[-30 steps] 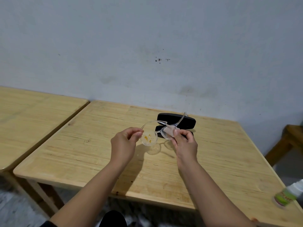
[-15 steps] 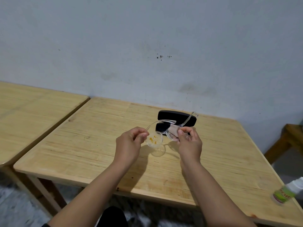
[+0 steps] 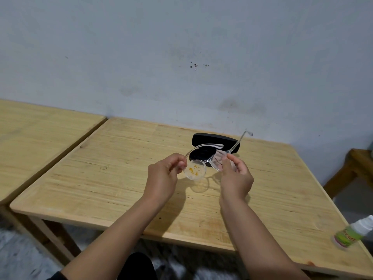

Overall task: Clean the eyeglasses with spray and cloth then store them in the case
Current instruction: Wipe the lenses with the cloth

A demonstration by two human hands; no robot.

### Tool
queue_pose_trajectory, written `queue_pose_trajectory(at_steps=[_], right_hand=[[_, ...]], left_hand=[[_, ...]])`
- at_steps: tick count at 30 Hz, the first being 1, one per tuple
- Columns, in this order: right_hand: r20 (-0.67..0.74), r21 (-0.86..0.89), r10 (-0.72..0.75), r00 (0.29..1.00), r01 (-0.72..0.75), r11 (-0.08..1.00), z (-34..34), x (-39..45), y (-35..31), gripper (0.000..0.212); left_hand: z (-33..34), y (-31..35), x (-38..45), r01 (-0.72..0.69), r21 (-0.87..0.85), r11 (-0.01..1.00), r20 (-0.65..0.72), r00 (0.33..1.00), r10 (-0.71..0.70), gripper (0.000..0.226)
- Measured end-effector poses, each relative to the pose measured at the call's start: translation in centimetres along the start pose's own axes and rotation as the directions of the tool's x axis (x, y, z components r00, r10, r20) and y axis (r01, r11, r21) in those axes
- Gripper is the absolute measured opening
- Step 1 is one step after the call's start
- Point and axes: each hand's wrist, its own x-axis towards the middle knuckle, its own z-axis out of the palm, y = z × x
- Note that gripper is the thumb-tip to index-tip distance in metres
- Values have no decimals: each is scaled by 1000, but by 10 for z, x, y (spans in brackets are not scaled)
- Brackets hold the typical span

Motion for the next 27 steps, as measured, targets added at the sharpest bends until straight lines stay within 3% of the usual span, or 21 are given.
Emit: queue_pose_trajectory(at_steps=[10, 16, 20, 24, 27], right_hand=[[180, -108, 40, 983, -21, 994, 1, 3, 2, 13], [348, -230, 121, 930, -41, 972, -1, 11, 4, 9], [446, -273, 132, 885, -6, 962, -6, 16, -5, 5], [439, -288, 130, 889, 2, 957, -4, 16, -11, 6], [407, -267, 163, 899, -54, 962, -1, 14, -9, 6]], left_hand=[[-2, -2, 14, -142, 75, 987, 8, 990, 142, 37], [-5, -10, 21, -128, 103, 986, 13, 992, 127, 32], [-13, -13, 22, -94, 92, 991, 87, 993, 86, 21], [-20, -16, 24, -99, 144, 985, 187, 980, 71, 15], [-24, -14, 26, -78, 135, 988, 246, 968, 43, 27]])
